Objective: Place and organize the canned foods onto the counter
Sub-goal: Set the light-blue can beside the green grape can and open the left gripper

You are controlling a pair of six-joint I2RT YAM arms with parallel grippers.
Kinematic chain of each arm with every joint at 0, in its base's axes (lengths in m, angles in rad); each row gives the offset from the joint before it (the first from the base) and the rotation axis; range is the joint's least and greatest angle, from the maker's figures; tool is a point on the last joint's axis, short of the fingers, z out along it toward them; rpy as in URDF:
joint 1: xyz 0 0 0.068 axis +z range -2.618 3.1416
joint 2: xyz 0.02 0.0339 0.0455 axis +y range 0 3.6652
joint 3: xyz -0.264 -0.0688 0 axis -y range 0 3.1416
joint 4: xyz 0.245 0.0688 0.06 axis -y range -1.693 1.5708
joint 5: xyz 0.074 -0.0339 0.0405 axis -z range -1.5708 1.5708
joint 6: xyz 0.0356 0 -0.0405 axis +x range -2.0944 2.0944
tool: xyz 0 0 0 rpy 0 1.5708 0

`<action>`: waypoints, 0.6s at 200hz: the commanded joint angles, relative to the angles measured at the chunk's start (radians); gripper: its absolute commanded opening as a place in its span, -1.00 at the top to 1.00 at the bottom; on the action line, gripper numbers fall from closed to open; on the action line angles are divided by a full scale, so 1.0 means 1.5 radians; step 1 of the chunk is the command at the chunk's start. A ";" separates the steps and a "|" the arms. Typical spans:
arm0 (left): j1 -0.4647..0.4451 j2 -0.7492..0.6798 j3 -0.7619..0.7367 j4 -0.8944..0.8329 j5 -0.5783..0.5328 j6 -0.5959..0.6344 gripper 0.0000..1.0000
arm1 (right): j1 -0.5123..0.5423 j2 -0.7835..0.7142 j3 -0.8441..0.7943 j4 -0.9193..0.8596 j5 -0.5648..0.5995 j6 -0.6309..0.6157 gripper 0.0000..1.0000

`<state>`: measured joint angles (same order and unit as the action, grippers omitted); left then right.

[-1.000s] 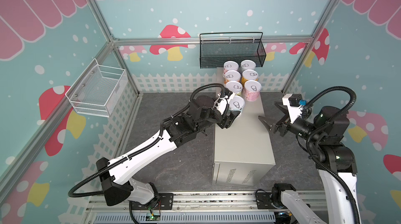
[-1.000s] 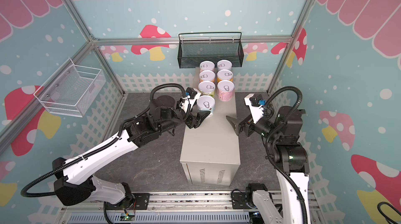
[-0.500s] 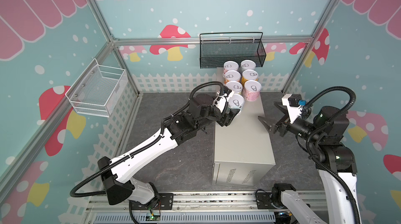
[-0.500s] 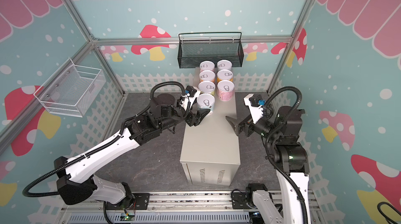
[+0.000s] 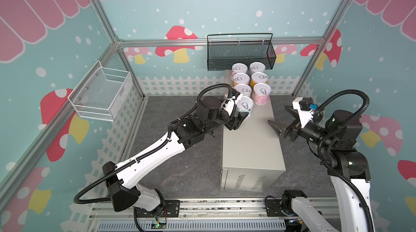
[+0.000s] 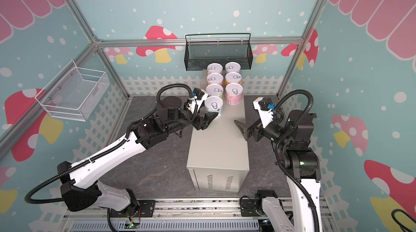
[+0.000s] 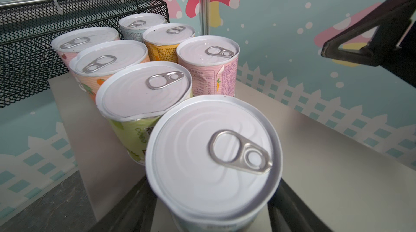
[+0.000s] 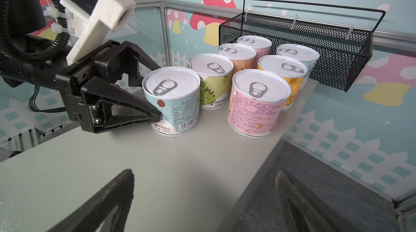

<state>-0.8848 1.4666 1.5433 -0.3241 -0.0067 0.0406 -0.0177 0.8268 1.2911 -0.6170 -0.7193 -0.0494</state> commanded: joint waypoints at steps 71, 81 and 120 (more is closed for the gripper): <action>0.013 0.021 0.006 -0.033 0.005 0.003 -0.49 | 0.006 -0.005 0.004 0.001 -0.001 -0.017 -0.99; 0.014 0.021 0.005 -0.033 0.005 0.003 -0.49 | 0.006 -0.004 0.004 0.001 -0.001 -0.018 -0.99; 0.014 0.020 0.006 -0.032 0.012 0.003 -0.49 | 0.006 -0.003 0.003 0.001 0.000 -0.018 -0.99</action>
<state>-0.8787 1.4757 1.5433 -0.3241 0.0063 0.0406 -0.0177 0.8268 1.2911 -0.6174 -0.7155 -0.0521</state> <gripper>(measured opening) 0.744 0.994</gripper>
